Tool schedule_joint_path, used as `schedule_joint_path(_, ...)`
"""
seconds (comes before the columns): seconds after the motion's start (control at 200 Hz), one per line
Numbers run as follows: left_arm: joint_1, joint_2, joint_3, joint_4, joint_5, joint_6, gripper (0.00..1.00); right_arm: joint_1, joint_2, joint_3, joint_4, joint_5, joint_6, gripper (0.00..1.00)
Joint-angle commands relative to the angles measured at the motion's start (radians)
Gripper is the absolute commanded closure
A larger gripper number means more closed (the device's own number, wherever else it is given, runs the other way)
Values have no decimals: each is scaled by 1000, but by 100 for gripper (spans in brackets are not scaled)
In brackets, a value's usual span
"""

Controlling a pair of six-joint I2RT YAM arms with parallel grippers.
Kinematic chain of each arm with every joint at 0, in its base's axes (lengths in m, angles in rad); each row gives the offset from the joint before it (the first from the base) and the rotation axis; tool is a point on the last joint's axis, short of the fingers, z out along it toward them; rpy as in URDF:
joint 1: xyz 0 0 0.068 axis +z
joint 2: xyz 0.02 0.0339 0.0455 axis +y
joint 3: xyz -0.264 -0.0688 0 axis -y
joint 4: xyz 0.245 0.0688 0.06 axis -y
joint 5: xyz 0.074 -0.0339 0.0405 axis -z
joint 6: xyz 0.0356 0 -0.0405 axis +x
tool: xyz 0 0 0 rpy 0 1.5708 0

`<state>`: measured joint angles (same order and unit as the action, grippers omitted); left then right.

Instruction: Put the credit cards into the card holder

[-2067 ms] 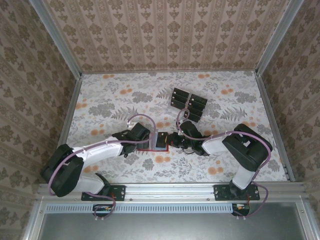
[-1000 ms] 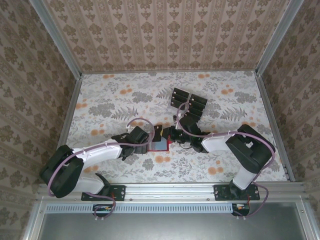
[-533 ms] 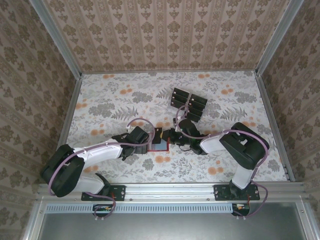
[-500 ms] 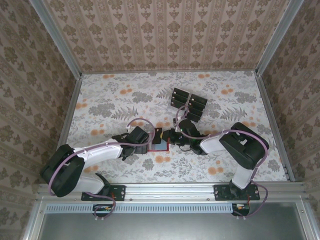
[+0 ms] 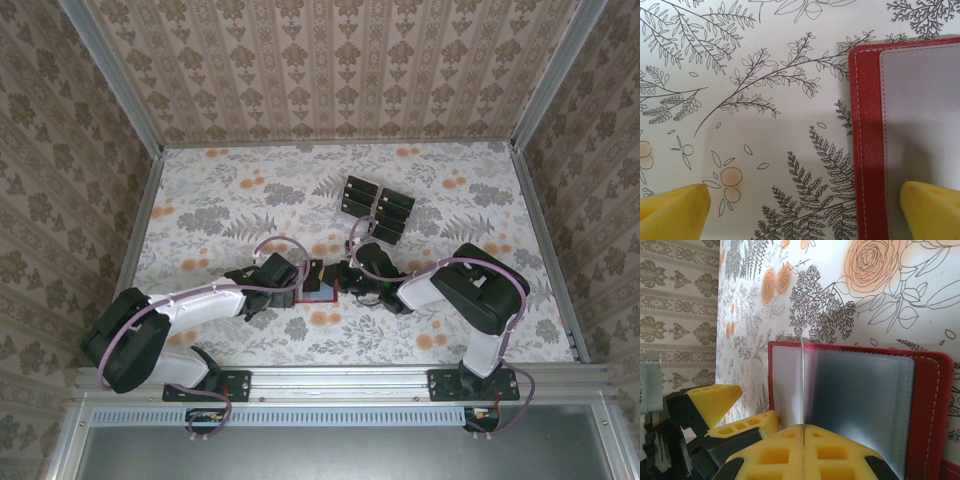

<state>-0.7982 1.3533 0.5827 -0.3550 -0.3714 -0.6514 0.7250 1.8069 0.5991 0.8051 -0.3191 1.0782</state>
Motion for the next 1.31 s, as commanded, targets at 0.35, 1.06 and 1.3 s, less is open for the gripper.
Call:
schedule_joint_path(0.35, -1, 17, -17, -10, -21, -14, 0, 27, 32, -35, 48, -9, 19, 100)
schedule_joint_path(1.06, -1, 17, -18, -11, -20, -16, 0, 15, 32, -38, 64, 51, 19, 100)
schedule_joint_path(1.3, -1, 18, -23, -7, -18, -16, 0, -1, 46, -28, 65, 55, 12, 100)
